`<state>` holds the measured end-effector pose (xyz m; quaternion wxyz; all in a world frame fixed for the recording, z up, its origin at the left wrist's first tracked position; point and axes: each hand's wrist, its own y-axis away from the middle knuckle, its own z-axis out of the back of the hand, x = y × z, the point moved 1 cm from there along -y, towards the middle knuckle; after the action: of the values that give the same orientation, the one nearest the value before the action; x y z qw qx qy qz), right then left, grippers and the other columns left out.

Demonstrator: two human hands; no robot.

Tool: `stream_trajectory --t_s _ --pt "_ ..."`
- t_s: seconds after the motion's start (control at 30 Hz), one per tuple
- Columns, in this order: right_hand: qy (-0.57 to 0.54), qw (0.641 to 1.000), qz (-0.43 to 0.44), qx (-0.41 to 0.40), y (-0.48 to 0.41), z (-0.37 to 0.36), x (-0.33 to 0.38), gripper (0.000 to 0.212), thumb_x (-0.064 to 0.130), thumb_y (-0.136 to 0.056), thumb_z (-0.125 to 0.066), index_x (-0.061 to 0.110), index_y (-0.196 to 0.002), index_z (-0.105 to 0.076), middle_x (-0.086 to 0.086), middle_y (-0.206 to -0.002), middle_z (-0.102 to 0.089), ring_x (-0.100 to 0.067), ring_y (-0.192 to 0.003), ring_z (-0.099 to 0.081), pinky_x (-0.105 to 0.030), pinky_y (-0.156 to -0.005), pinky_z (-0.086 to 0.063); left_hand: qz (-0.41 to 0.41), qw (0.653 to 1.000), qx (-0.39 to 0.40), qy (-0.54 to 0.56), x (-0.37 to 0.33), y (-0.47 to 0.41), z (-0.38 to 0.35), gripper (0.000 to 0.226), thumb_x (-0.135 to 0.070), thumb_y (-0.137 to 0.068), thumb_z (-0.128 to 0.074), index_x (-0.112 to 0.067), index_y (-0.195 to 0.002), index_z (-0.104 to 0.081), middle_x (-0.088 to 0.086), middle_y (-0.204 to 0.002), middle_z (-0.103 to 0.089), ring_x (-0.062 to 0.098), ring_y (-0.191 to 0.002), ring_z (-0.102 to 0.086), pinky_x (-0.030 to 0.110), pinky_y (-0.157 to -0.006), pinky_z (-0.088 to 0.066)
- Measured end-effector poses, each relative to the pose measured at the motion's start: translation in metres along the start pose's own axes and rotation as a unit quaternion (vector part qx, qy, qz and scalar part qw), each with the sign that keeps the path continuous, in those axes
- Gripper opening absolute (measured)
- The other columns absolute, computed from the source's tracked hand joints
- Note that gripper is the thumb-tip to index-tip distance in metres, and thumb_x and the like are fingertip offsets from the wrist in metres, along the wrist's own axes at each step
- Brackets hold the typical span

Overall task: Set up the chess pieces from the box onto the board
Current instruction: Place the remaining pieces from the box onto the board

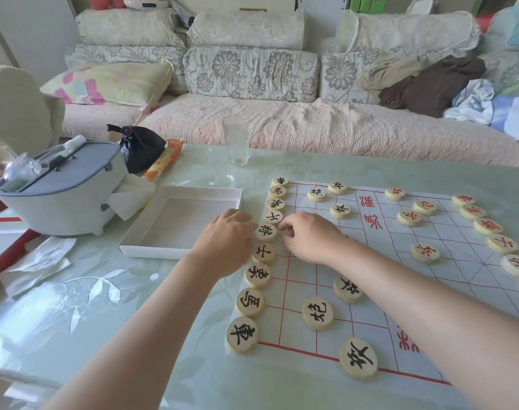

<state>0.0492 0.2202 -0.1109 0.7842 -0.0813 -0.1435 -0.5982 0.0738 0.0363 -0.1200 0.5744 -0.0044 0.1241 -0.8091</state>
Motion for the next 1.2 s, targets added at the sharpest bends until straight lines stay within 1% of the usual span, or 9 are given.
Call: stream_trajectory --t_s 0.2,0.4,0.53,0.67,0.7,0.8,1.0,1.07,1.2 --pt "-0.008 1.0 0.013 -0.012 -0.012 -0.006 0.0 0.022 0.039 -0.089 -0.057 0.033 -0.108 -0.067 0.006 -0.114 -0.065 -0.022 -0.108 -0.06 -0.034 -0.085 -0.048 -0.012 1.0 -0.012 -0.009 0.005 -0.01 -0.012 0.027 -0.026 -0.096 -0.043 -0.022 -0.109 -0.067 -0.009 -0.112 -0.065 0.018 -0.115 -0.051 0.028 -0.098 -0.027" --pt "-0.024 0.996 -0.021 -0.087 -0.026 0.013 -0.011 0.031 0.022 -0.091 -0.048 0.033 -0.116 -0.063 0.004 -0.119 -0.063 -0.021 -0.108 -0.057 -0.029 -0.077 -0.039 0.06 0.996 -0.016 0.057 0.0 -0.025 -0.005 0.042 -0.018 -0.095 -0.041 -0.027 -0.134 -0.052 -0.003 -0.134 -0.056 0.02 -0.127 -0.042 0.036 -0.105 -0.03" --pt "-0.007 0.999 -0.011 -0.029 -0.032 0.009 -0.015 0.044 0.015 -0.09 -0.049 0.032 -0.129 -0.059 -0.001 -0.131 -0.058 -0.026 -0.117 -0.055 -0.031 -0.083 -0.042 0.082 0.995 0.015 0.049 -0.005 -0.039 -0.005 0.045 -0.016 -0.095 -0.037 -0.029 -0.137 -0.048 -0.004 -0.139 -0.052 0.019 -0.131 -0.038 0.035 -0.107 -0.025" --pt "0.012 1.0 0.009 -0.006 -0.034 0.001 -0.012 0.025 0.009 -0.086 -0.048 0.027 -0.1 -0.06 -0.004 -0.111 -0.054 -0.031 -0.108 -0.056 -0.034 -0.078 -0.044 0.097 0.992 0.063 0.04 -0.01 -0.045 -0.008 0.048 -0.013 -0.093 -0.034 -0.031 -0.136 -0.047 -0.002 -0.135 -0.055 0.018 -0.129 -0.038 0.034 -0.105 -0.022" --pt "0.007 1.0 0.008 -0.011 -0.035 0.001 -0.012 0.025 0.009 -0.087 -0.049 0.027 -0.1 -0.06 -0.004 -0.112 -0.054 -0.031 -0.108 -0.056 -0.034 -0.079 -0.043 0.104 0.991 0.07 0.042 -0.011 -0.045 -0.008 0.05 -0.012 -0.092 -0.034 -0.031 -0.136 -0.047 -0.002 -0.134 -0.055 0.018 -0.128 -0.039 0.034 -0.104 -0.021" --pt "-0.002 1.0 -0.004 -0.027 -0.036 0.002 -0.013 0.034 0.016 -0.089 -0.052 0.029 -0.119 -0.063 0.0 -0.125 -0.059 -0.026 -0.114 -0.057 -0.033 -0.083 -0.044 0.118 0.989 0.082 0.047 -0.011 -0.046 -0.007 0.053 -0.01 -0.092 -0.034 -0.034 -0.138 -0.045 0.0 -0.13 -0.056 0.019 -0.125 -0.04 0.031 -0.103 -0.021" --pt "-0.006 0.999 0.002 -0.04 -0.041 0.001 -0.017 0.035 0.034 -0.092 -0.056 0.029 -0.127 -0.057 0.001 -0.13 -0.056 -0.023 -0.117 -0.055 -0.033 -0.086 -0.043 0.11 0.991 0.054 0.061 -0.008 -0.048 -0.01 0.051 -0.009 -0.091 -0.036 -0.034 -0.133 -0.051 -0.005 -0.135 -0.052 0.017 -0.128 -0.037 0.033 -0.102 -0.022" --pt "-0.006 0.999 0.007 -0.043 -0.042 0.0 -0.017 0.033 0.037 -0.092 -0.057 0.029 -0.124 -0.059 0.001 -0.13 -0.056 -0.023 -0.117 -0.055 -0.034 -0.089 -0.044 0.114 0.99 0.052 0.067 -0.008 -0.049 -0.01 0.051 -0.008 -0.09 -0.036 -0.035 -0.131 -0.052 -0.006 -0.13 -0.055 0.016 -0.124 -0.039 0.032 -0.1 -0.022" --pt "-0.01 0.998 -0.003 -0.061 -0.042 0.0 -0.016 0.03 0.051 -0.089 -0.063 0.028 -0.108 -0.065 0.003 -0.115 -0.06 -0.021 -0.105 -0.058 -0.03 -0.075 -0.038 0.137 0.983 0.062 0.11 -0.012 -0.048 -0.008 0.059 -0.004 -0.089 -0.033 -0.035 -0.137 -0.048 -0.002 -0.132 -0.056 0.021 -0.125 -0.038 0.028 -0.099 -0.022"
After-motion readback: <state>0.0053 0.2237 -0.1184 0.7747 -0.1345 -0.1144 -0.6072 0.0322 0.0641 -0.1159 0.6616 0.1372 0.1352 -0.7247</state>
